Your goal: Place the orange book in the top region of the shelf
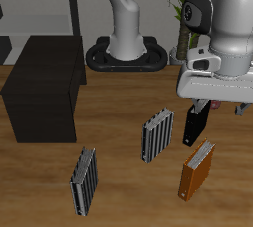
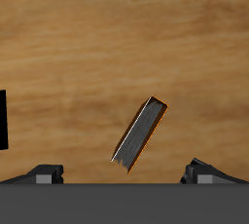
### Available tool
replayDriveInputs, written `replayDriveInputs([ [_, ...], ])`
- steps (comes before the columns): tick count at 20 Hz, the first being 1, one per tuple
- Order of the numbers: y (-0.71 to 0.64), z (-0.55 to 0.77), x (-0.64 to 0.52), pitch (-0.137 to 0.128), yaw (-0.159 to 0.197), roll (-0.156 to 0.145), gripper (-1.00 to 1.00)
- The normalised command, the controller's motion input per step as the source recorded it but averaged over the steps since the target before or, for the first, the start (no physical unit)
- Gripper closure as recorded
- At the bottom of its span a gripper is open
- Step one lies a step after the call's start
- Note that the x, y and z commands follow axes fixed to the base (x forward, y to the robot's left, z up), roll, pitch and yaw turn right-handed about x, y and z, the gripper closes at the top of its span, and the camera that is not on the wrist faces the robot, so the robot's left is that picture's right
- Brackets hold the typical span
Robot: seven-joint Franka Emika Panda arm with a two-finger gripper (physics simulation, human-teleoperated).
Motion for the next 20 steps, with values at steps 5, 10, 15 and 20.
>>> replayDriveInputs([
  [5,-0.19,-0.46,0.06,-0.007,-0.077,-0.015,-1.00],
  [10,-0.10,-0.35,0.01,0.002,-0.081,-0.023,-1.00],
  [15,-0.03,-0.31,0.04,0.034,-0.059,-0.002,-1.00],
  [20,-0.01,-0.23,0.03,0.026,-0.037,-0.004,-1.00],
])
